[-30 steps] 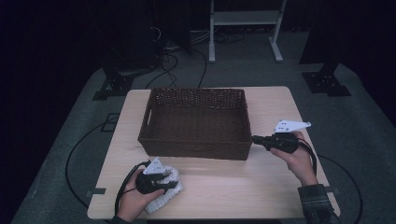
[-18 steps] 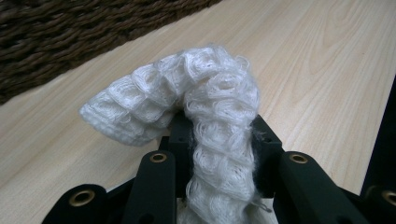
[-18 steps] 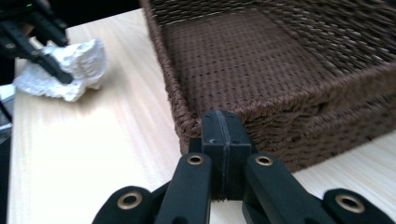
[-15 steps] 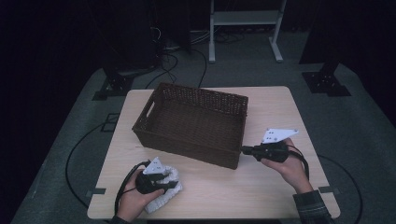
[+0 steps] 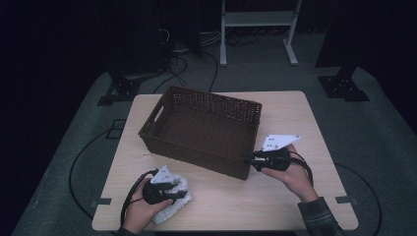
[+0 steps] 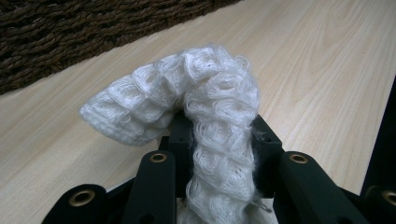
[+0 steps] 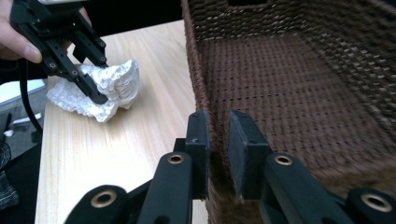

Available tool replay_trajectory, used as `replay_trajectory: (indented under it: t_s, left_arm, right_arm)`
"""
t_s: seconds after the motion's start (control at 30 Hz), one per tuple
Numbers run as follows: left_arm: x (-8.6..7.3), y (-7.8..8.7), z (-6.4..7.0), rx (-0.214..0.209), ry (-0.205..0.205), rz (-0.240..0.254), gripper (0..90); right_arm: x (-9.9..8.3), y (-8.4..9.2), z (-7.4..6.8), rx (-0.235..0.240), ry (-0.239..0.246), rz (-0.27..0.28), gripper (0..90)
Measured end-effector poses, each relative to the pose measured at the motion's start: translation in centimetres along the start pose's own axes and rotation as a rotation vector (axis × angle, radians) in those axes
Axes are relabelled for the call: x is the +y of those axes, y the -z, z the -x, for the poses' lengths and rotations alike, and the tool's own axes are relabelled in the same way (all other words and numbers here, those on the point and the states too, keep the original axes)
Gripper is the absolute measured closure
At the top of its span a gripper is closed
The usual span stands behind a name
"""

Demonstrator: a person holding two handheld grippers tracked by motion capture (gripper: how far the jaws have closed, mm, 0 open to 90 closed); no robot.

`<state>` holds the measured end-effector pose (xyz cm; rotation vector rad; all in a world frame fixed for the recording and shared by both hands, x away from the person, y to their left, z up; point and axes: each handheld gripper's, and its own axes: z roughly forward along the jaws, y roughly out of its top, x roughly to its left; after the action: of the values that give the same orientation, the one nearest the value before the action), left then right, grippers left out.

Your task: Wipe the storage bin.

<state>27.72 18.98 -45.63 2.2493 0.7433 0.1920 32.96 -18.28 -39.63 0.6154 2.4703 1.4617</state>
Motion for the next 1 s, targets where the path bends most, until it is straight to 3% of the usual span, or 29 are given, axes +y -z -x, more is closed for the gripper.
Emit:
replay_trajectory:
  t_s: [0.23,0.53,0.87,1.0]
  left_arm:
    - [-0.1,0.1,-0.1,-0.002,0.004,0.000,67.8]
    - [-0.1,0.2,-0.1,0.002,0.002,0.001,67.8]
    - [-0.1,0.2,-0.2,0.002,0.002,-0.001,67.9]
    - [0.0,0.3,-0.1,0.003,0.003,0.000,67.8]
  right_arm:
    - [-0.4,-2.2,0.1,0.016,0.005,-0.058,79.5]
    - [-0.6,-1.9,-1.2,0.040,0.008,-0.055,81.9]
    - [-1.9,-0.2,-2.9,0.036,0.003,-0.045,81.8]
    - [-1.8,-0.1,-2.9,0.023,0.007,-0.036,75.4]
